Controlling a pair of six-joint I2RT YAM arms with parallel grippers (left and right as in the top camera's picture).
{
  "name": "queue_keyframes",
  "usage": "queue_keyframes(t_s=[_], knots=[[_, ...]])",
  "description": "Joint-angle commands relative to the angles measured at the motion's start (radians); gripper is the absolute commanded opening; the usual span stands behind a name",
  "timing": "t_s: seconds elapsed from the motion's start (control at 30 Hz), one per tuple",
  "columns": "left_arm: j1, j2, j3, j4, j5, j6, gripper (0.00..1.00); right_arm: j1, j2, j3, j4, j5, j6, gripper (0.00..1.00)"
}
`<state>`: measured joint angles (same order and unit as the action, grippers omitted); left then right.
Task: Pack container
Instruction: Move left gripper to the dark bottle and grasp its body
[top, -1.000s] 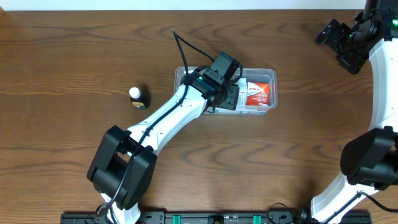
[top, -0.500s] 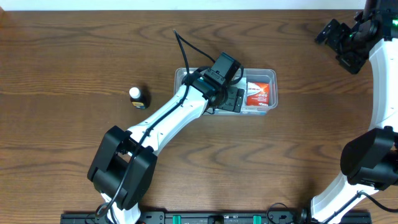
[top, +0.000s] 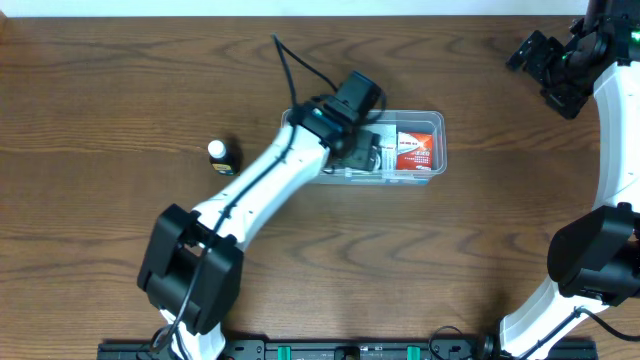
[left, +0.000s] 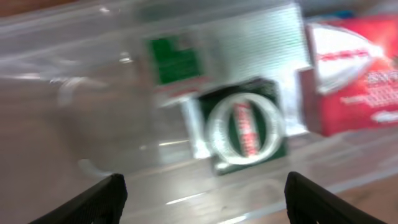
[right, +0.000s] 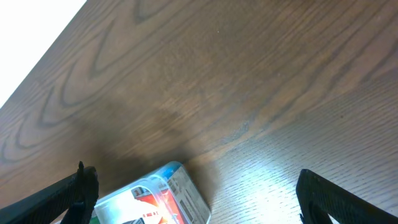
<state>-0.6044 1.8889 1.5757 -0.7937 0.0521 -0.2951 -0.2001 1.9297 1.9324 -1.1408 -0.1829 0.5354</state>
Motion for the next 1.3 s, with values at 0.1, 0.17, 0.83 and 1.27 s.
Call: queue_keyframes(t_s=[0.1,0.17,0.83,1.27], knots=[[0.21,-0.127,0.203,-0.19,-0.042,0.006,0.86,-0.009,-0.003,0.001,-0.001,0.003,0.01,0.99],[0.29,-0.154,0.217,-0.233,-0.042,0.006,0.91,-0.009,-0.003,0.001,-0.001,0.003,0.01,0.99],[0.605,0.036,0.205,-0.499,-0.024,0.056,0.81,-0.009,-0.003,0.001,-0.001,0.003,0.01,0.99],[0.604,0.187,0.202,-0.491,0.034,0.077,0.72,-0.009,-0.003,0.001,-0.001,0.003,0.01,0.99]])
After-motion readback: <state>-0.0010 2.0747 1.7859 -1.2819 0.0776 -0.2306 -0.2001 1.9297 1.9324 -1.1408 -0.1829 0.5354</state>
